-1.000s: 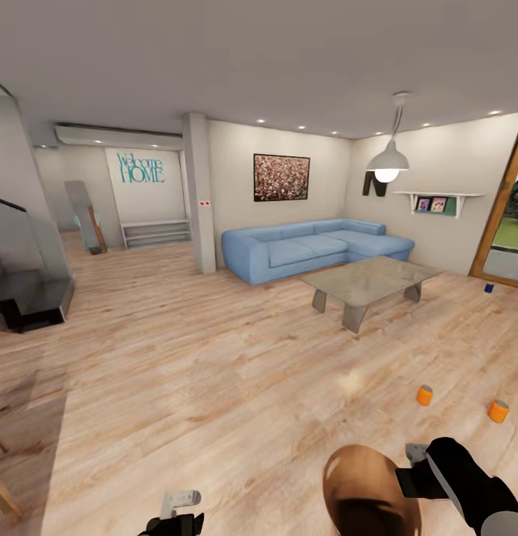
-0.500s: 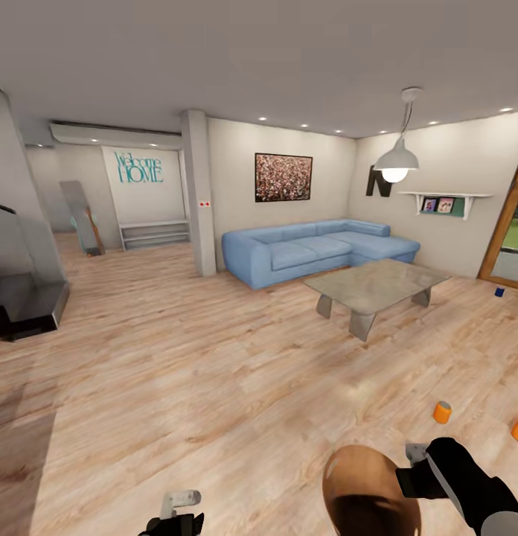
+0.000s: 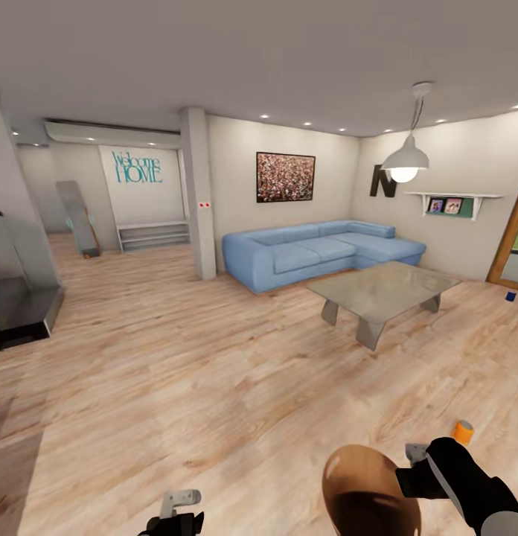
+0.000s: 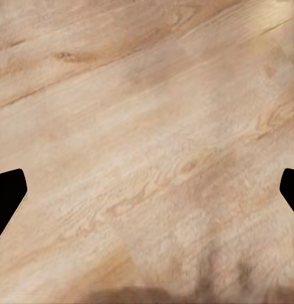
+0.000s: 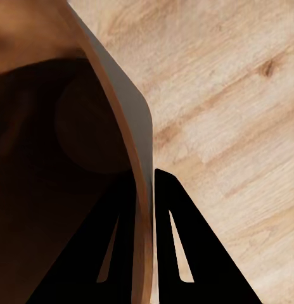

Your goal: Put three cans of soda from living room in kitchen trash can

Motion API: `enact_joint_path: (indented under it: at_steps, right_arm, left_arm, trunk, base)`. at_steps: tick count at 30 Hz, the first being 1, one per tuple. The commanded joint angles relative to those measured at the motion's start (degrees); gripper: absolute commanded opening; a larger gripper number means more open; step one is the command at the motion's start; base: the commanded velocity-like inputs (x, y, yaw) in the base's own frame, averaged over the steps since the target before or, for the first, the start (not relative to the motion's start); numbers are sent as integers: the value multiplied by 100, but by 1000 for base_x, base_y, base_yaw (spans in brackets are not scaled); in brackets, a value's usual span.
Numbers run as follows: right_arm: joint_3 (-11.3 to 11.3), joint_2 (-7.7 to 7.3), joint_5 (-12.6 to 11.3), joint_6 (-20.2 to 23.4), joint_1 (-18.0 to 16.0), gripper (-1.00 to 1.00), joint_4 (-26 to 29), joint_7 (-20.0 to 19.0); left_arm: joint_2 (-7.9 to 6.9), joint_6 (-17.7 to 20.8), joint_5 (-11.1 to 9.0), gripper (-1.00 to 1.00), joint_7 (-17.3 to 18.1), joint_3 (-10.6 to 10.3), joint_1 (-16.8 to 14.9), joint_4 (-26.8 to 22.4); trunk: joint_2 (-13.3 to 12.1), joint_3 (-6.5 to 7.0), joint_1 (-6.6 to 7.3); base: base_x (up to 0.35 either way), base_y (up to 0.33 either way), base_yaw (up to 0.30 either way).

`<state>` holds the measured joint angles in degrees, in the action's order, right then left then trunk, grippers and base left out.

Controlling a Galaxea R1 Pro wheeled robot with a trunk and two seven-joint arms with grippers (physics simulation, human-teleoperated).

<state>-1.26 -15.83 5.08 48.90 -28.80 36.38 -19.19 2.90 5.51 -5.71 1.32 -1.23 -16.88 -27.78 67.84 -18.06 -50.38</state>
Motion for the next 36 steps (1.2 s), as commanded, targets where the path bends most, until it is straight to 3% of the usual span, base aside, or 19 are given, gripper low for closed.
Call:
enact_joint_path:
  at_steps: [1, 36]
  right_arm:
    - [-6, 0, -86, 14, -3, -100, 1, -40]
    - [-6, 1, -90, 14, -3, -100, 1, -50]
  left_arm:
    - [0, -1, 0, 100, 0, 0, -2, 0]
    - [0, -6, 0, 100, 0, 0, 0, 0]
  trunk:
    - [0, 1, 0]
    - [0, 1, 0]
  base:
    - [347, 77, 0]
    - [347, 77, 0]
